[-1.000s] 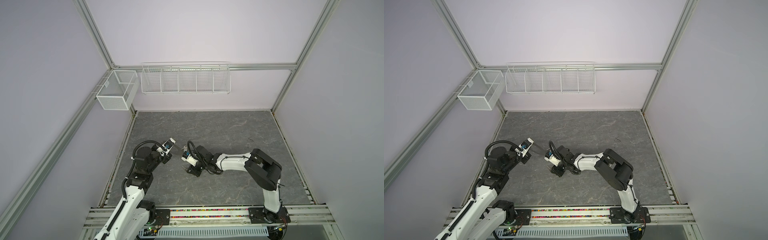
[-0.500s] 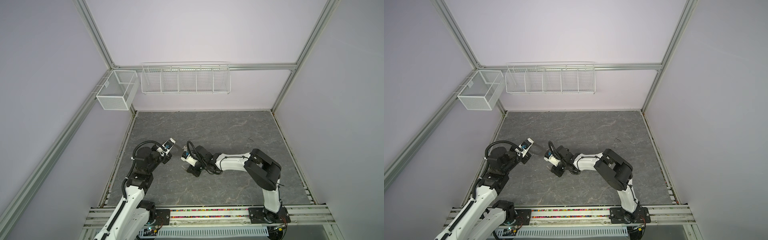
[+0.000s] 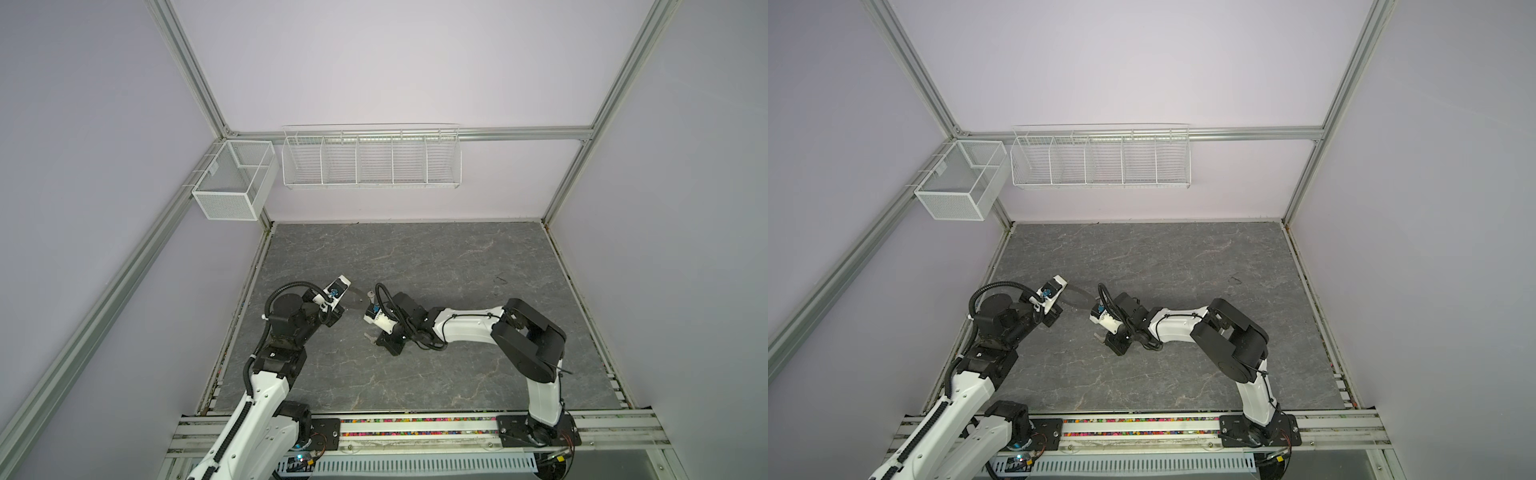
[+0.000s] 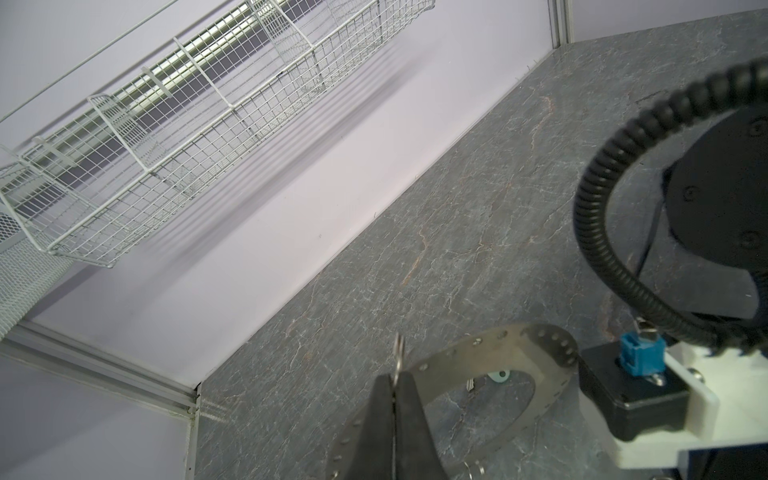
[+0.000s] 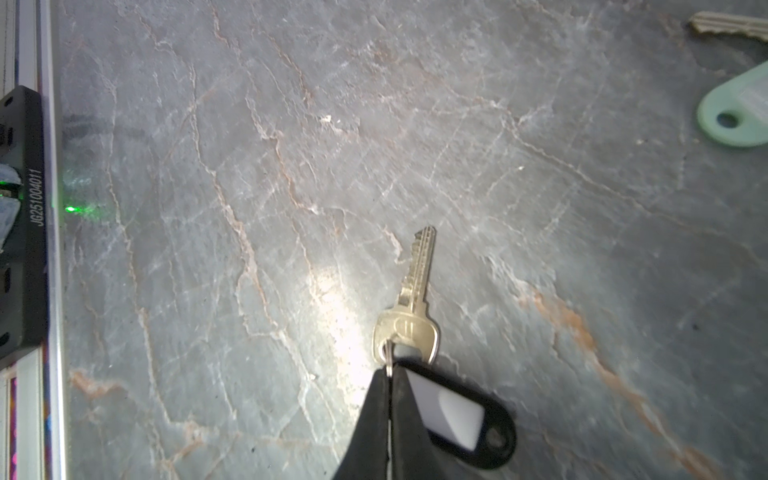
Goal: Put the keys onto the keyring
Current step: 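Grasp the key with the black tag by its ring with the right gripper, then lift the black-tag key and carry it to the split ring in the left gripper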
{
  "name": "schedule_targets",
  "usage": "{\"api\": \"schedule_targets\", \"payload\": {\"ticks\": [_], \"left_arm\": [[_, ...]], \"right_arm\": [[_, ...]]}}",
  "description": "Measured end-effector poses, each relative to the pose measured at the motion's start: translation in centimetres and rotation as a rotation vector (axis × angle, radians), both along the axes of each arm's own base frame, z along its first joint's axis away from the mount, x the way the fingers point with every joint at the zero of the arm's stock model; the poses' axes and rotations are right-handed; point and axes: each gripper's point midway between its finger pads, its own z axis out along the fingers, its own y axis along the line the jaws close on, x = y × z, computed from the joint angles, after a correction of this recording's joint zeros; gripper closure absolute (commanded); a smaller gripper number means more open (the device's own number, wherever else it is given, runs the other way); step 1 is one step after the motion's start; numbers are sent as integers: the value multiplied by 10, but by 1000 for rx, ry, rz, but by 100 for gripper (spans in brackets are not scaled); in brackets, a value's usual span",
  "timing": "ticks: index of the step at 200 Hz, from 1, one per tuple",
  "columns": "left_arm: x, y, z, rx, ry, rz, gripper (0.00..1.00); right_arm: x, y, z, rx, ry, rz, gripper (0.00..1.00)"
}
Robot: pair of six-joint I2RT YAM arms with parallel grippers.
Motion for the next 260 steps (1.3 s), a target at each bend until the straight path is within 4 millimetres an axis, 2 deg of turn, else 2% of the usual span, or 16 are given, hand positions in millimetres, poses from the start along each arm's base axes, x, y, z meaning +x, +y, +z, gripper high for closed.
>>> {"api": "schedule_targets", "payload": {"ticks": [52,83,139,182,214,242,260], "left_arm": [[-1,-2,1,-7,-3,-12,100],[-9,-8,9,-20,-22,-59,100],[-31,-32,3,-46,31,-240,100],[-42,-42,4,-62,61,-319,100],[-46,-48,7,-73,75,-369,100],[-47,-58,-3,-74,123,-409,100],[-52,-66,-11,-66,156,-442,100]], "right_arm": [[-3,-3,0,4,-2,3,93],[-9,-11,8,59,-9,13,93],[-4,-24,50,212,-98,7,93],[3,-48,70,258,-166,0,93],[10,-68,98,300,-247,18,93],[12,-82,125,319,-341,58,93],[10,-90,135,307,-397,91,93]]}}
